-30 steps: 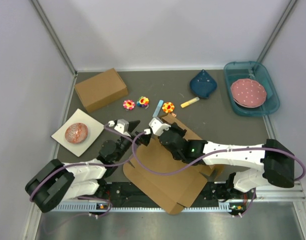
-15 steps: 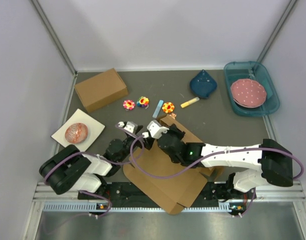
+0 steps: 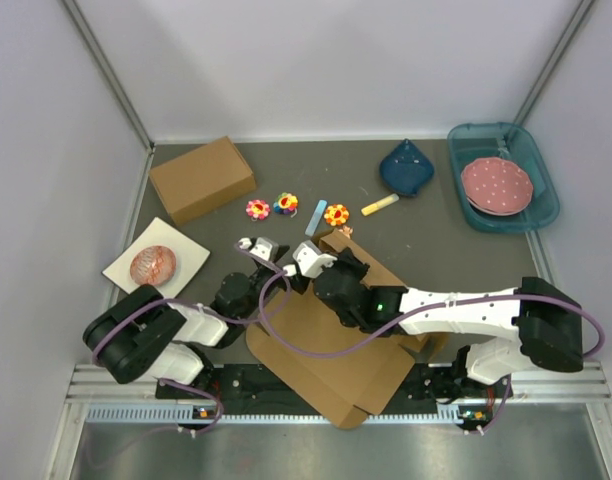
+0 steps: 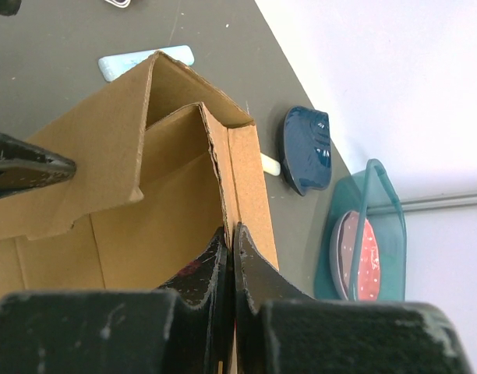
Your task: Fold the paper box
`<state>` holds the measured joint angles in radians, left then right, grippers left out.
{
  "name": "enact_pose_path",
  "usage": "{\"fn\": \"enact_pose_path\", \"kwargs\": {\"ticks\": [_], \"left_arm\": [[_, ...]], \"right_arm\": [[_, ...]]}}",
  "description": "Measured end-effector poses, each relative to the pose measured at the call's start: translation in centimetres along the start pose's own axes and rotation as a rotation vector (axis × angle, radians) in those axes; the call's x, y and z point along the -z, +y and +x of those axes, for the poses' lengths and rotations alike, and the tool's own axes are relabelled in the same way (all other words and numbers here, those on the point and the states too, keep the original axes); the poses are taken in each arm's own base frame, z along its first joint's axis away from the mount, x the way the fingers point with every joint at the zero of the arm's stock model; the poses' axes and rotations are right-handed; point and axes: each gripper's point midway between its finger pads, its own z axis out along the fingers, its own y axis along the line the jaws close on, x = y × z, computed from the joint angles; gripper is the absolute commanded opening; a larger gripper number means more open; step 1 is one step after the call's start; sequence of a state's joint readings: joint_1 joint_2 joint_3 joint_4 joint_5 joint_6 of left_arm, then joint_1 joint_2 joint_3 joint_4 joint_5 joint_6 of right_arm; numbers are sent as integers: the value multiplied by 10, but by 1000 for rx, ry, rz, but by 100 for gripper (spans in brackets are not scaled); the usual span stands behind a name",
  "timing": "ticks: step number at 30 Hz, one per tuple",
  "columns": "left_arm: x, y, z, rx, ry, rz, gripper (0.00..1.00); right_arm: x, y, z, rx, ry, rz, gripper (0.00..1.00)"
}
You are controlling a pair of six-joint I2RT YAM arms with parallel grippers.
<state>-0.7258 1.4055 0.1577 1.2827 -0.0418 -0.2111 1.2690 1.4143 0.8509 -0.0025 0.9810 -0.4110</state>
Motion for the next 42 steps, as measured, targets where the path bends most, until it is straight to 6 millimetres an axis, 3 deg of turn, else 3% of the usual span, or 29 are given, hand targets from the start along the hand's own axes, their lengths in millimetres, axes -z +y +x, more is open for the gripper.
{"fn": "enact_pose_path", "kwargs": {"ticks": [10,23,28,34,39,42], "left_arm": [[-9,11,-14,90,-34,-22,99],[-21,-25,-4,177,42,176,99],[-19,-28,-5,175,48,209,99],[-8,-27,-27,169,-16,218,99],[-3,-23,-29,168,-30,201,99],[-3,-20,-29,168,-31,187,99]], "right_arm": [[-1,0,1,3,9,20,0],[-2,1,2,7,12,22,0],[-1,1,1,6,10,20,0],[0,2,0,7,6,17,0],[2,2,-2,-2,-5,5,0],[4,1,-4,-20,-15,-8,8]]}}
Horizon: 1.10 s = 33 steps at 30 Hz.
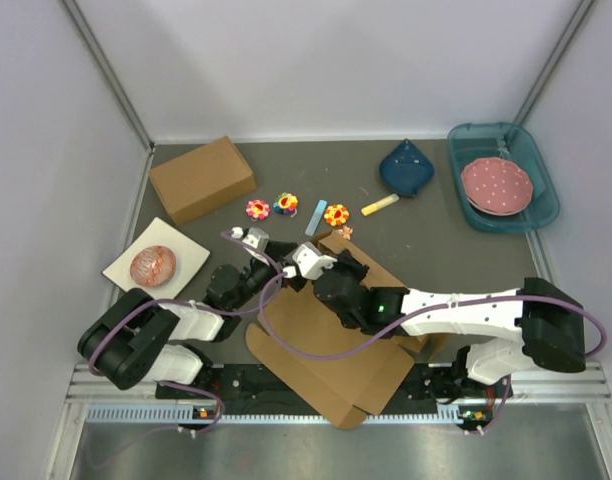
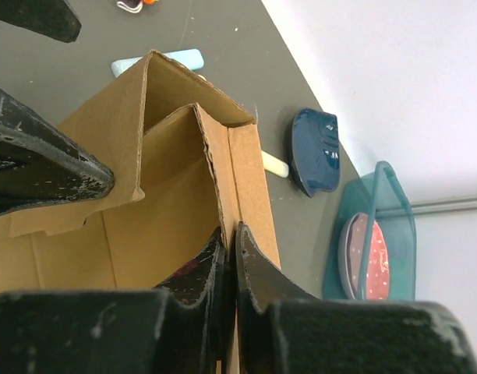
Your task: Fold the paper box
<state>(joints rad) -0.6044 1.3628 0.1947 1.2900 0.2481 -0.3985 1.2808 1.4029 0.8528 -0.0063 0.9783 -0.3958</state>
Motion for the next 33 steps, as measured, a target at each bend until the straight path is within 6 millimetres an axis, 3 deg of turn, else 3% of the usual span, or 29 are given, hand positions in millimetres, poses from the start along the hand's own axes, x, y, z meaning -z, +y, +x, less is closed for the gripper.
{"fn": "enact_pose_path", "kwargs": {"ticks": [7,13,20,25,33], "left_arm": [[3,8,14,11,35,-29,99],[5,10,20,15,51,-37,99],[5,10,20,15,51,-37,99],[5,10,23,12,61,-35,99],[-5,12,31,5,90,-22,99]], "right_arm": [[4,9,-4,-65,-25,-73,36],[8,17,-7,-103,-43,-138,45],[10,19,-9,-114,-47,-164,47],[11,18,-10,-121,-44,-163,39],[10,16,-10,-129,-39,-152,36]]}}
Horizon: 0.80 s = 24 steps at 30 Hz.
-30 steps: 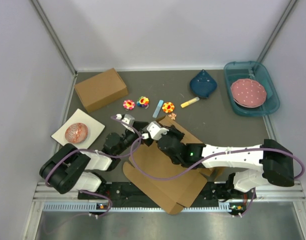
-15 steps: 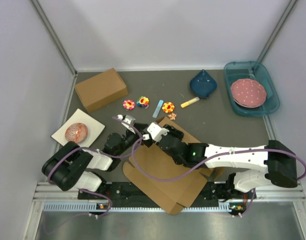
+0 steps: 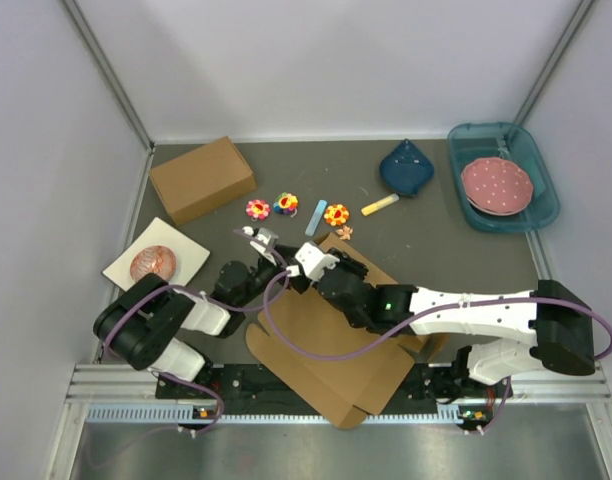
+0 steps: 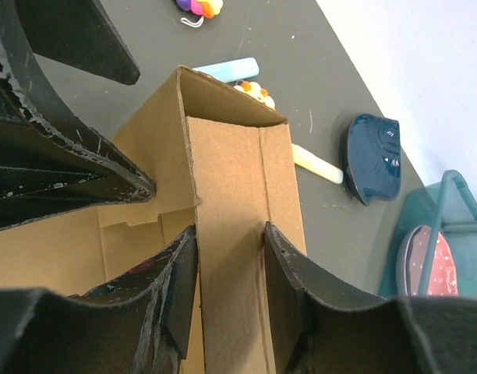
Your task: Fold the paper box
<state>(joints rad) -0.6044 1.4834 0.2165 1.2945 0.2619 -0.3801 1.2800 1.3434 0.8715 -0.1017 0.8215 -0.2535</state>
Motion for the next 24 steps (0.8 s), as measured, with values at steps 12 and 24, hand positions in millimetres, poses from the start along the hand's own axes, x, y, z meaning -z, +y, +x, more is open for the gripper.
{"fn": "enact_pose_path", "kwargs": {"ticks": [12,24], "left_arm": [[-14,0,-3,-45,4,23,99],[-14,2,-3,-54,3,19,99]], "right_arm": [[-2,-9,4,-19,16,29,24],[1,-12,2,-55,5,-14,18]]}}
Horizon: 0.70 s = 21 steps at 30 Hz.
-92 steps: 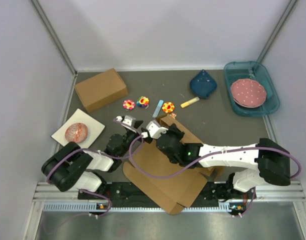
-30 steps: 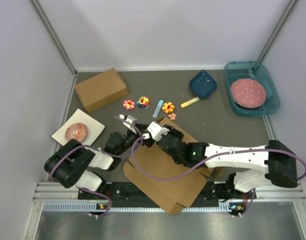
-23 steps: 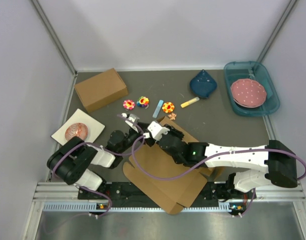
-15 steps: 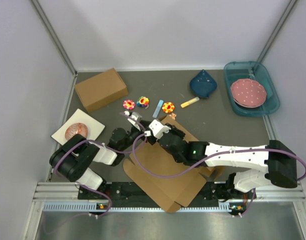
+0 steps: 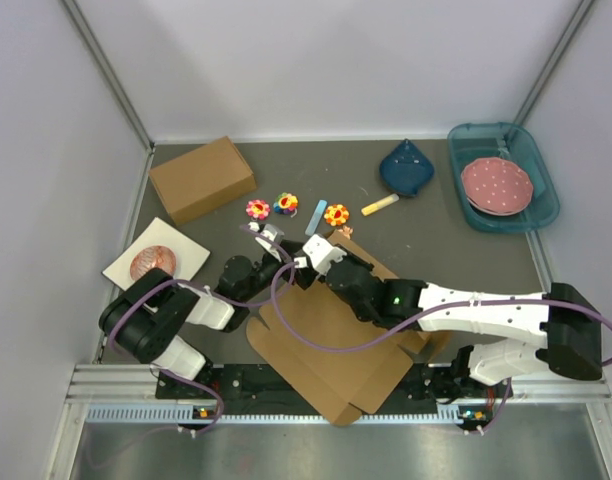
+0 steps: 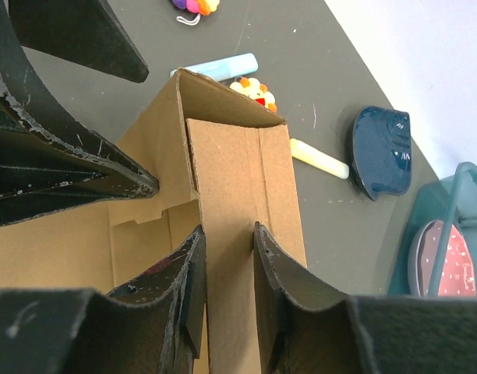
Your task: Fold the paper box
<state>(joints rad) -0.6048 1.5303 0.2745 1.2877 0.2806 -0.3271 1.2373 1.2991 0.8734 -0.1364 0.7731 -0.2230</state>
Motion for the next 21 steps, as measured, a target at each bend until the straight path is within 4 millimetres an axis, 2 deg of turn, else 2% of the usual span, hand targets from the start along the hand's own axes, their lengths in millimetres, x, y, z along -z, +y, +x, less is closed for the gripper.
{"fn": "enact_pose_path", "kwargs": {"ticks": [19,21], "left_arm": [[-3,0,0,0,-3,6,99],[-4,-1,0,1,-3,9,93]], "right_arm": [[6,-2,-2,-32,1,-28,15],[6,-3,-1,-38,2,-29,15]]}}
